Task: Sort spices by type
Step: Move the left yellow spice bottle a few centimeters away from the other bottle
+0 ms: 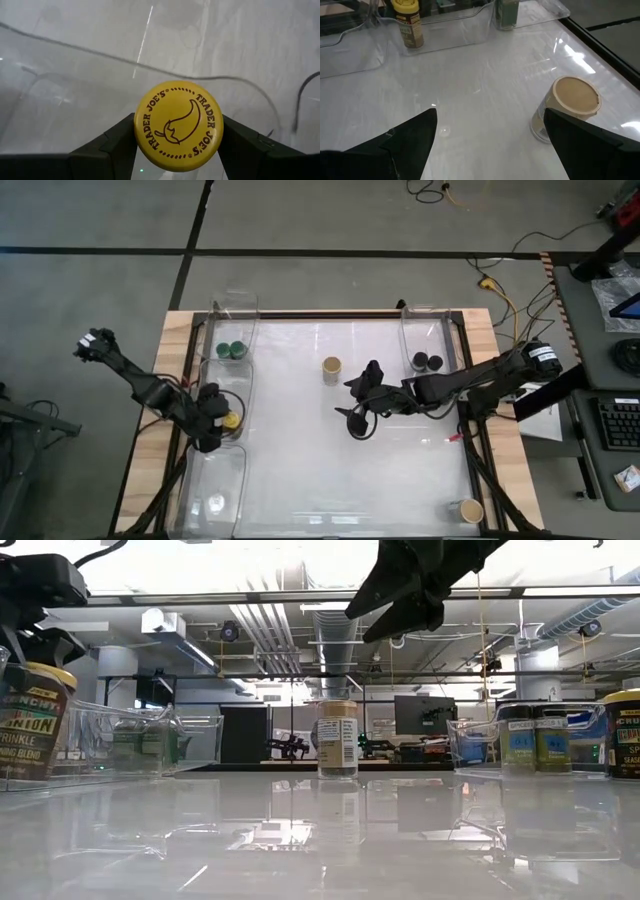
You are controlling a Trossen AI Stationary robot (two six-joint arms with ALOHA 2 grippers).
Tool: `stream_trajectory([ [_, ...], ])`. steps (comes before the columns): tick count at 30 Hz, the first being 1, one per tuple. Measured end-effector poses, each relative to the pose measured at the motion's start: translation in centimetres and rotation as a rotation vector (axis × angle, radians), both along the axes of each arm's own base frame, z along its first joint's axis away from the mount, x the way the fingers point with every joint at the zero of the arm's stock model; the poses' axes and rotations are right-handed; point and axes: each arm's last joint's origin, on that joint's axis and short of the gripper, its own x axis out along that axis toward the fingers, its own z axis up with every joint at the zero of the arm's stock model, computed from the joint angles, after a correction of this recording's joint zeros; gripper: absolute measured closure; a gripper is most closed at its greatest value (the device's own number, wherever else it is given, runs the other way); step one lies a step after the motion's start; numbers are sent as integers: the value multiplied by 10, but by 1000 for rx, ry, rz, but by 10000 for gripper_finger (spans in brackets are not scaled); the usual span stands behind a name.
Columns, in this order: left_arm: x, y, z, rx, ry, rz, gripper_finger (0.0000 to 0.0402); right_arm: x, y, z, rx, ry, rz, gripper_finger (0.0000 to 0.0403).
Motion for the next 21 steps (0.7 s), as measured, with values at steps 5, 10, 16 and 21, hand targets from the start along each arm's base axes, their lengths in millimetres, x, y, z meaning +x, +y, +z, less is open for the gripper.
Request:
stream_trajectory([
  [5,3,-2,-2,-1,12,1,184,0,0,0,0,0,1,44],
  [10,4,-3,-3,2,18,0,166,0,0,0,0,0,1,44],
  [16,4,-5,-2,-61,43,-5,170,0,0,0,0,0,1,44],
  [21,4,-6,-3,-89,67,-5,156,0,0,0,0,0,1,44],
])
